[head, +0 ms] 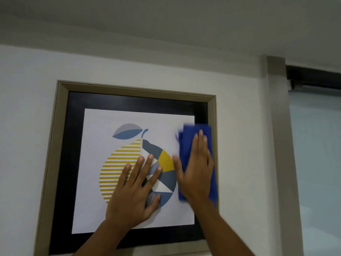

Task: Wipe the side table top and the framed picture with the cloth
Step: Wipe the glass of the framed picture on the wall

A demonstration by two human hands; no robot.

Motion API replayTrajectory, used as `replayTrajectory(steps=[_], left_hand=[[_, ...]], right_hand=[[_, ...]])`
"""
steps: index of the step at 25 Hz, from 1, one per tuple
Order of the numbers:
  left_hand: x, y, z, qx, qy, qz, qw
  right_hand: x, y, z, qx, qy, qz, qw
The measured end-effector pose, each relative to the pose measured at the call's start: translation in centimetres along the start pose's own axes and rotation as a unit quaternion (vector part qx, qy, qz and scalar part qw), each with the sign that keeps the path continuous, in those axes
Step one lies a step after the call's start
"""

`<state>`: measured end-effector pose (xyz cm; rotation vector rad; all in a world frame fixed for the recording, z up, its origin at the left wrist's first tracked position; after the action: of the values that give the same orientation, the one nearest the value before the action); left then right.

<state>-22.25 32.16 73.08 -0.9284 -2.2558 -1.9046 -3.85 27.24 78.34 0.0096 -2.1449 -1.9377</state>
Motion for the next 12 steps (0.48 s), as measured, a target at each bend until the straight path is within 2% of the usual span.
replayTrajectory(steps=[3, 5, 8, 12], left_hand=[[0.0, -0.1, -0.3, -0.007, 0.001, 0.004, 1.000], [-0.1, 0.0, -0.5, -0.008, 0.007, 0.007, 1.000], [0.1, 0.2, -0.3, -0.012, 0.004, 0.005, 1.000], [0.1, 0.2, -0.5, -0.010, 0.007, 0.003, 1.000]], right_hand=[[-1.5, -12.5, 0.0, 0.056, -0.028, 0.031, 0.998], [-2.3, -14.4, -0.6, 0.086, -0.013, 0.034, 0.996], [-1.3, -7.8, -1.3, 0.082, -0.003, -0.001, 0.997], [1.3, 5.4, -1.6, 0.021, 0.003, 0.004, 1.000]])
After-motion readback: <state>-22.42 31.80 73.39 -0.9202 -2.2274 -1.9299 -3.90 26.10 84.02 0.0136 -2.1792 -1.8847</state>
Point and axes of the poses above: each hand's wrist, its own y-axis towards the middle knuckle, its own z-axis out of the palm, x = y × z, the point moved 1 cm from there along y, towards the middle knuckle, and after that the axes turned 2 degrees about x, right-handed, at the moved point
